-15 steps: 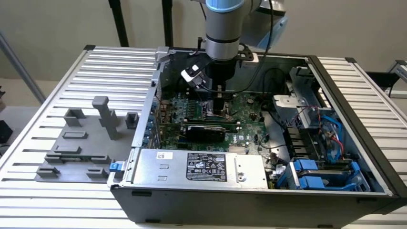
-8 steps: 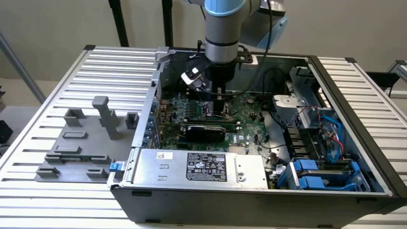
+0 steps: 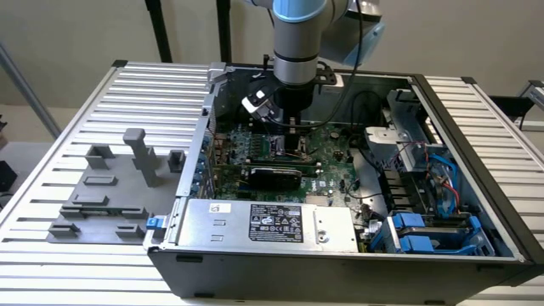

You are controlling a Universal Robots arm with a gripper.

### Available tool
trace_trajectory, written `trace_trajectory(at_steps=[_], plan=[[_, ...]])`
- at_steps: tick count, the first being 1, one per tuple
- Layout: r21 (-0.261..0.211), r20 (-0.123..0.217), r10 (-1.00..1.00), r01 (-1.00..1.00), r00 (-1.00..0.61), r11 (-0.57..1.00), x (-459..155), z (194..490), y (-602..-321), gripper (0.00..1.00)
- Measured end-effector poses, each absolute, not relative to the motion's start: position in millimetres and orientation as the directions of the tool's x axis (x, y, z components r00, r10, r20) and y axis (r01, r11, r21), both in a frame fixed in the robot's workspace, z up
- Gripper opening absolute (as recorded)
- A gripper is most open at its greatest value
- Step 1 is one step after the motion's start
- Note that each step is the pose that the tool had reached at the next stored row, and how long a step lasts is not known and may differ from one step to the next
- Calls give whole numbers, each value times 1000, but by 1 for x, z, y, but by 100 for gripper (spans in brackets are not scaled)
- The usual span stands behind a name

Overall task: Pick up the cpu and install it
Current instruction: 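Place the cpu into insertion slot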

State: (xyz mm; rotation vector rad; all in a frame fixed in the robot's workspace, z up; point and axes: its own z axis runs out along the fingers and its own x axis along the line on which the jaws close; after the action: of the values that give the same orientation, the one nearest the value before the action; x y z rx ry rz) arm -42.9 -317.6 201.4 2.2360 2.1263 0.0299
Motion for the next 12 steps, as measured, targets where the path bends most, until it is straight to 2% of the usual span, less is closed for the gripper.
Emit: trace_trajectory(at_steps=[12], plan=[[56,-46,997,997,61,-59,-44,197,-314,55]])
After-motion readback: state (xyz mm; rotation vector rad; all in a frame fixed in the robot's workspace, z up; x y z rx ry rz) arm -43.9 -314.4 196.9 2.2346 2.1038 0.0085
